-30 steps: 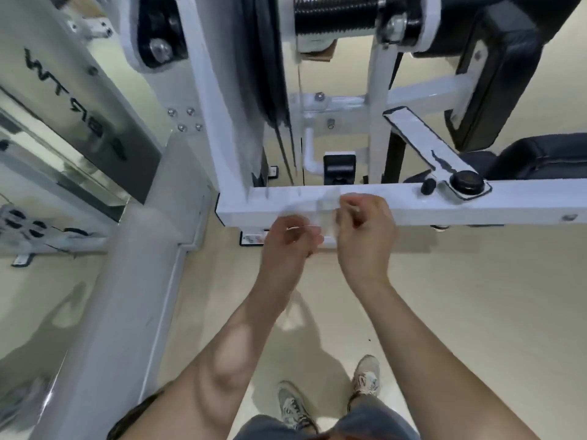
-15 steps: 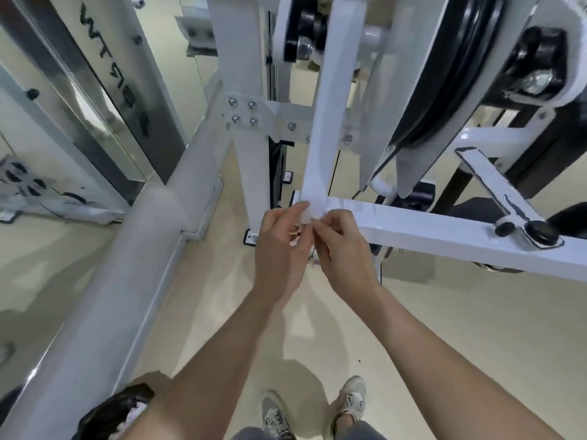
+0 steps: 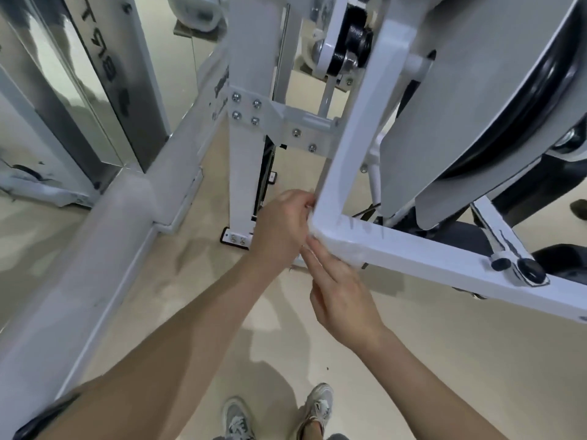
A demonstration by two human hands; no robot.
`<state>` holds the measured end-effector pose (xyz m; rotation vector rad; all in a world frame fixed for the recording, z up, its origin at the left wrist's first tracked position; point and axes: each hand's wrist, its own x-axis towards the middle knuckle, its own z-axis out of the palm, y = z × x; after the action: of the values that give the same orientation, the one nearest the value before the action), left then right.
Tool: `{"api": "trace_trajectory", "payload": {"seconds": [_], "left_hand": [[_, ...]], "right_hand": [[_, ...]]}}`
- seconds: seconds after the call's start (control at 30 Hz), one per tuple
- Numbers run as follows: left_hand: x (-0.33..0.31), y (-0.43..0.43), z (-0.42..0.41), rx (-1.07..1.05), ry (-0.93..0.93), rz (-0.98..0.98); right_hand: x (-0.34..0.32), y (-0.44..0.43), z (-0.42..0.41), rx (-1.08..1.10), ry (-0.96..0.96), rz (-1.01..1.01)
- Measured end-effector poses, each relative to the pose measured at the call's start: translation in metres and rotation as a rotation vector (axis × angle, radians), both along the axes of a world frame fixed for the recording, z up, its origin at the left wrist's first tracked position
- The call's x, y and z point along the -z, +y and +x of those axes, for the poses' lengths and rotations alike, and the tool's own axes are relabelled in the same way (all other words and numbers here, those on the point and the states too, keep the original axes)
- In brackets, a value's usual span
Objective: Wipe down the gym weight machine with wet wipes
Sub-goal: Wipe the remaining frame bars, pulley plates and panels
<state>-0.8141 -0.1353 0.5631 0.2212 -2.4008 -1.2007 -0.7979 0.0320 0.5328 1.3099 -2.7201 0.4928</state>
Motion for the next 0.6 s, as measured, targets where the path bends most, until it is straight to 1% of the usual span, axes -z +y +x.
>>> {"api": "trace_trajectory", "payload": {"seconds": [0.07,0.13,0.27,0.33,0.43,0.53,0.6], "left_hand": [[0.012,0.009,0.016,0.056,-0.088,0.003],[0.026,0.017,0.025,0.129,-0.159,-0.064],[0.039,0.004,-0.001,0.149,-0.085,-0.241],[0.042,0.001,-0.006,0.102,-0.063,-0.294],[0.037,0.022,0.020,-0.052,-0.023,-0.226],[0.045,0.040,0.040,-0.176,0.124,-0.200],[0.051,0.039,0.042,-0.223,0.162,-0.210]], "right_hand": [[-0.005,0.006,0.003,0.097,-0.064,-0.123],[-0.017,0.007,0.000,0.201,-0.103,-0.258],[-0.031,-0.011,-0.011,0.386,-0.189,-0.528],[-0.029,-0.022,-0.013,0.428,-0.184,-0.556],[-0.018,-0.024,-0.009,0.395,-0.164,-0.533],[-0.013,-0.015,-0.010,0.377,-0.111,-0.466],[-0.011,-0.010,-0.013,0.371,-0.071,-0.449]]}}
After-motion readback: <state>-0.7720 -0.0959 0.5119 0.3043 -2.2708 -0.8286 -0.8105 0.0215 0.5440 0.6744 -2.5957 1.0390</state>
